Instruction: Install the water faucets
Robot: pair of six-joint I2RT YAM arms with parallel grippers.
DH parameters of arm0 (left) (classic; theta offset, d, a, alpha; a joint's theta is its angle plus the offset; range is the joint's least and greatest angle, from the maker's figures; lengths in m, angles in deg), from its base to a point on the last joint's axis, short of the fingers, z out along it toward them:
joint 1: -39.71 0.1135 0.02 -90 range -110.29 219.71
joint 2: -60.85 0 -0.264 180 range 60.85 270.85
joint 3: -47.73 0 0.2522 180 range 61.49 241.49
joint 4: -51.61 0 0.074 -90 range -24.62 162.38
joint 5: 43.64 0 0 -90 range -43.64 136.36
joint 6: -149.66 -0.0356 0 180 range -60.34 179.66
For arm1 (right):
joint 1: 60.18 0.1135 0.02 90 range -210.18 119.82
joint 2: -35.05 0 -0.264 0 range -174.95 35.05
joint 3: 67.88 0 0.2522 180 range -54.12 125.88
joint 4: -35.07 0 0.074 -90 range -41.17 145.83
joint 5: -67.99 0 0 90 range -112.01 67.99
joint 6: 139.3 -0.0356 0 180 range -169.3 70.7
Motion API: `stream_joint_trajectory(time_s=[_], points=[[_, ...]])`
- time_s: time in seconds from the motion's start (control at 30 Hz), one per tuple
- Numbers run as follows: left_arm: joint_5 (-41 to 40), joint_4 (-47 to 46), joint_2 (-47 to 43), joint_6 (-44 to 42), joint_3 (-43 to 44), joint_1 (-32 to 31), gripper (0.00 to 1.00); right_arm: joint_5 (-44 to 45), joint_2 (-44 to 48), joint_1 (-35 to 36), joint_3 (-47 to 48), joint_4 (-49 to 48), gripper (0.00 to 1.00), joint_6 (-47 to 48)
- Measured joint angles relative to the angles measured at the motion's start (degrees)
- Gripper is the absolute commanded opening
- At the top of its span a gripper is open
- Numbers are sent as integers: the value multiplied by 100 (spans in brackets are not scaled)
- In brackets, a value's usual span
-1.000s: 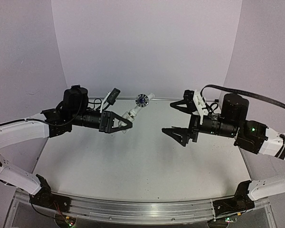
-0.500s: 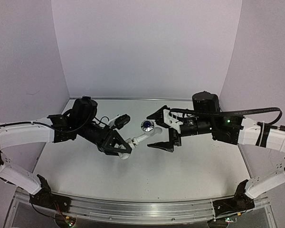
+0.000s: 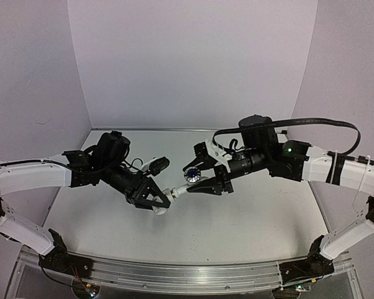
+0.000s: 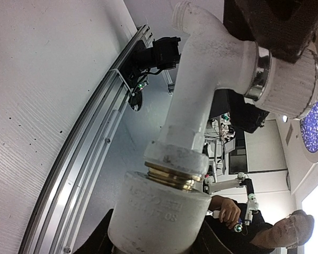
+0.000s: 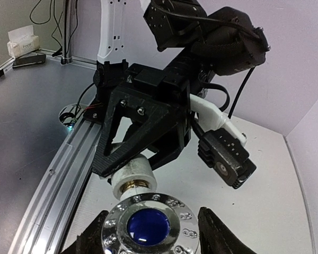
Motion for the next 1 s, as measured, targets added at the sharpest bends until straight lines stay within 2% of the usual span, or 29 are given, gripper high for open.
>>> stream_joint_trajectory(time_s=[0.33,0.57,0.73,0.83,1.0], points=[[-287,469,1,-410,167,-11,0,-265,-220,-16,139,115,22,-418],[-1046,1087,-2,-968,557,-65,0,-186,-233,-89,155,64,10,-650],[-2186,1423,-146,-1680,721,-154,0,-148,-405,-197,196,-110,0,-1018],[-3220,1601,-261,-2535,804,-219,0,-230,-680,-324,276,-440,0,-1528],[-4908,1415,-264,-4355,949,-264,0,-224,-1180,-618,533,-1182,0,-3231]])
